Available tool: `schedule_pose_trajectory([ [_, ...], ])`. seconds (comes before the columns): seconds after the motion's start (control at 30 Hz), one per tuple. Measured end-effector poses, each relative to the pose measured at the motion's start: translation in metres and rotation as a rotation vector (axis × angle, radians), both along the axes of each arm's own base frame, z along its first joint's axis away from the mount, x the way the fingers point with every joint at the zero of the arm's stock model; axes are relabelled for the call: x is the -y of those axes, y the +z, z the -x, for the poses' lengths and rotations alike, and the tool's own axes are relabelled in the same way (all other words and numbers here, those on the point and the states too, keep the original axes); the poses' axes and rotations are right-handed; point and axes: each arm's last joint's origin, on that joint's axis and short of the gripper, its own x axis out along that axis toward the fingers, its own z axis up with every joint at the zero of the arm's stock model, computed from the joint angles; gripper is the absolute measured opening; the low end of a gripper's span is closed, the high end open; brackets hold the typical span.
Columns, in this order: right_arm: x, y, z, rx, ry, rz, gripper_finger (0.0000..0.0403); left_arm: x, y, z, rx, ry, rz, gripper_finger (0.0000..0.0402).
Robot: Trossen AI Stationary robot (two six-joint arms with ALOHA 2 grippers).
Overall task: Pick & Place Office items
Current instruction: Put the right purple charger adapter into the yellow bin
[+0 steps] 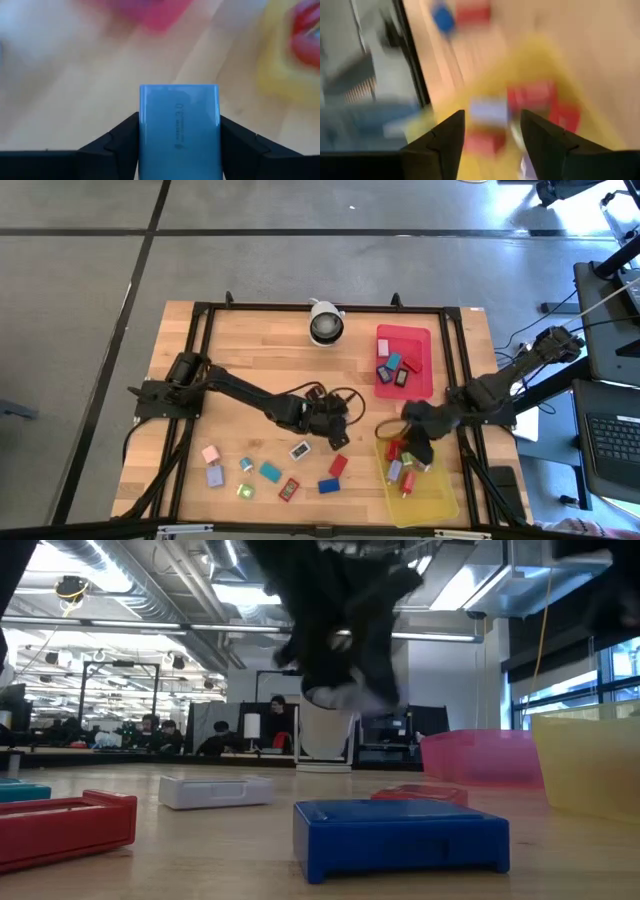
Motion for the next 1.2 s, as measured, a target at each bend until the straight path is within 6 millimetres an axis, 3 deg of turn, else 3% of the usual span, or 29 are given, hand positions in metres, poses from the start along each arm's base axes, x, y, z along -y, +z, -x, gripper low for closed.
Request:
schedule_pose_trajectory([
  [0.13, 0.008, 0.025, -0.013, 0.252, -0.191, 0.059, 0.0183, 0.019, 0.025, -0.005, 0.058, -0.075, -0.193, 0.0213],
  [0.23, 0.013, 0.033, -0.024, 0.363, -0.311, 0.063, 0.0184, 0.028, 0.039, -0.006, 0.067, -0.091, -0.324, 0.0214],
  [0.43, 0.025, 0.035, -0.039, 0.407, -0.436, 0.041, 0.0211, 0.036, 0.061, -0.007, 0.079, -0.032, -0.536, 0.0216],
  [0.83, 0.037, 0.033, -0.059, 0.450, -0.531, 0.005, 0.0289, 0.041, 0.083, -0.012, 0.183, 0.007, -0.521, 0.0218],
  [1.03, 0.033, 0.027, -0.068, 0.454, -0.530, 0.001, 0.0282, 0.042, 0.088, -0.016, 0.215, -0.026, -0.523, 0.0218],
  [1.2, 0.031, 0.025, -0.073, 0.463, -0.531, -0.007, 0.0241, 0.043, 0.089, -0.016, 0.200, -0.053, -0.563, 0.0219],
])
